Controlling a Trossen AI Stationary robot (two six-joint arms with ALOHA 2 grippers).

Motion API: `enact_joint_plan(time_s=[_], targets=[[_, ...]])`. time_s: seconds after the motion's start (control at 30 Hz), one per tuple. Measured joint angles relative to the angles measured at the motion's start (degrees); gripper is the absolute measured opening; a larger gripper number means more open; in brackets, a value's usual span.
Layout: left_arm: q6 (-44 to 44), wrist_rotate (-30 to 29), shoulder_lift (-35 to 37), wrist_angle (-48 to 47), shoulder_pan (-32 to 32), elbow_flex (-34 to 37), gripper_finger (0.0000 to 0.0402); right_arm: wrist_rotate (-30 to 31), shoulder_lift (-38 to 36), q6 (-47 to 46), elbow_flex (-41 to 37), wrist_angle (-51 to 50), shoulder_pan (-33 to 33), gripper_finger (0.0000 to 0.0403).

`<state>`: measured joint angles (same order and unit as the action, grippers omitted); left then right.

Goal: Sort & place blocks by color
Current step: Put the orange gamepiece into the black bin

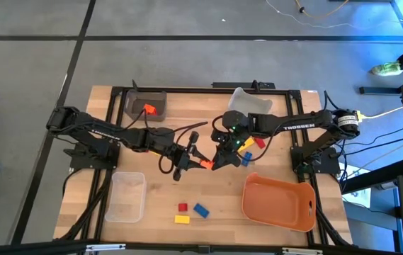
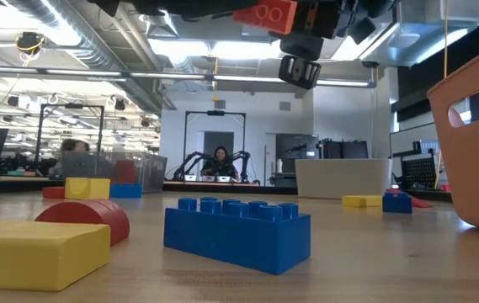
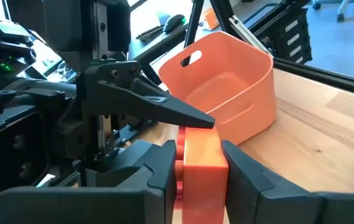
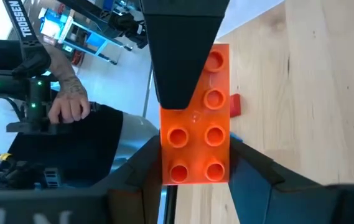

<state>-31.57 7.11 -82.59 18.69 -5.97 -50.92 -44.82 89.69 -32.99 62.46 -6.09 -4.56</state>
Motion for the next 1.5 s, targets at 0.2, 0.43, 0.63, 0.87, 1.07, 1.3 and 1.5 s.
enact_joint_plan(time_s=[0.2,0.43,0.63,0.87,1.07,1.3,1.5], targets=[[3.0,-0.5,0.5,-1.1,0.5,0.0,0.0084,-1.1,0.0,-1.3,0.1,0.3,-0.5,0.0174],[6.0,-2.0,3.9,-7.7,1.9,0.0,0.0084,-2.8,-0.2,-1.2,1.7,0.7,-3.2,0.0274],[8.3,-2.4,9.4,-16.8,4.2,0.4,0.0084,-5.3,-1.0,-0.9,1.7,-0.4,-7.0,0.0273],[14.0,-1.2,18.5,-26.3,8.8,2.2,0.0084,-4.2,-2.4,3.4,1.7,-5.1,-9.4,0.0273],[21.4,-2.0,28.7,-20.8,12.2,10.8,0.0084,-3.0,-2.5,5.2,1.7,-6.2,-9.9,0.0274],[32.1,-5.4,39.0,-4.2,14.4,23.2,0.0084,0.9,-3.4,9.9,1.6,-11.8,-9.9,0.0274],[39.9,-6.8,44.3,1.9,15.8,29.4,0.0084,9.6,-8.6,14.0,1.2,-17.7,-9.9,0.0274]])
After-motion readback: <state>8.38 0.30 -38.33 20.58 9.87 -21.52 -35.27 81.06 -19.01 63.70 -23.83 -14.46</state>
